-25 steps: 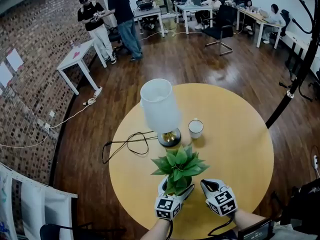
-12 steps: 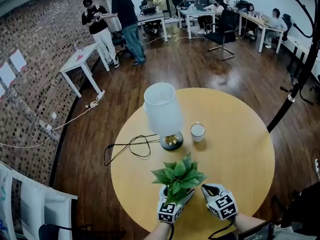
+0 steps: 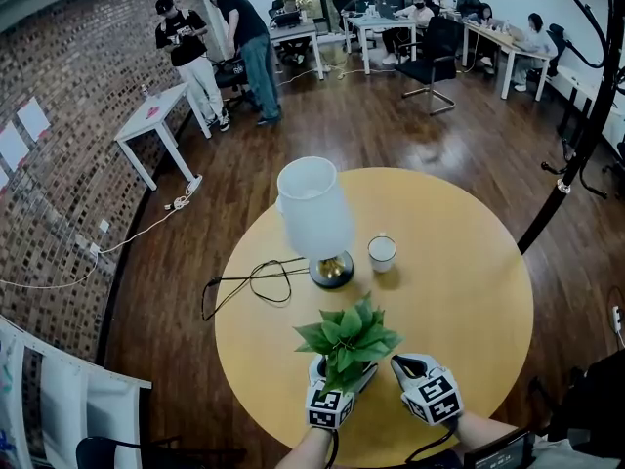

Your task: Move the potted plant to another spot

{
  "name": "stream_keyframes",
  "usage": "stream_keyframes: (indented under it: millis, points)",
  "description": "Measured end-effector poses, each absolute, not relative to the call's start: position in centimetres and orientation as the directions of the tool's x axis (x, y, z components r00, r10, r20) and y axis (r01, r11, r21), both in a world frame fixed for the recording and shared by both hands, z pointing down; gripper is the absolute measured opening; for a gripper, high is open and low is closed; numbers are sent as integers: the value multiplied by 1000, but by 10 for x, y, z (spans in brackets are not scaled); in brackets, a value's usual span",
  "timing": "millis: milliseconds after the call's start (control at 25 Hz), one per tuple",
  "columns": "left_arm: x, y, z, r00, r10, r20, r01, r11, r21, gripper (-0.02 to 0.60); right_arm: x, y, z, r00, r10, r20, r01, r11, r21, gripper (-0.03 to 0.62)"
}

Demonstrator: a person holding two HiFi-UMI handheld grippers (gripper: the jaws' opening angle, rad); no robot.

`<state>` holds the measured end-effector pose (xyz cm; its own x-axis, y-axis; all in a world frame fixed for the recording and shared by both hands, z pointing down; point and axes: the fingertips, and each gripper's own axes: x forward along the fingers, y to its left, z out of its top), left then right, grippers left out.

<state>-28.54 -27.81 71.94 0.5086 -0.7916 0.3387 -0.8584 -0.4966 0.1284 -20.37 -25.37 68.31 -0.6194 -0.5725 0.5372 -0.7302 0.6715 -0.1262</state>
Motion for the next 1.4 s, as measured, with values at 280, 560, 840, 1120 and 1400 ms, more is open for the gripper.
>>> stream_keyframes:
  millis: [280, 560, 840, 1120, 1400]
  points:
    - [-284, -275, 720, 533, -784, 319, -845, -513, 151, 514, -201, -252, 683, -613, -582, 535, -735, 669, -115, 8]
    - [-284, -273, 710, 545, -784, 297, -838, -525, 150, 535, -205, -254, 677, -616, -587, 526, -734, 670, -113, 8]
    - [-291, -262, 698, 535, -794, 290, -845, -513, 154, 535, -206, -253, 666, -614, -597, 517, -736, 670, -99, 8]
    - [-295, -234, 675, 526, -797, 297, -850, -504, 152, 514, -204, -241, 642, -616, -604, 507, -736, 671, -95, 8]
    - [-302, -202, 635, 523, -806, 277, -852, -502, 149, 449, -205, -227, 600, -630, -622, 465, -733, 674, -91, 8]
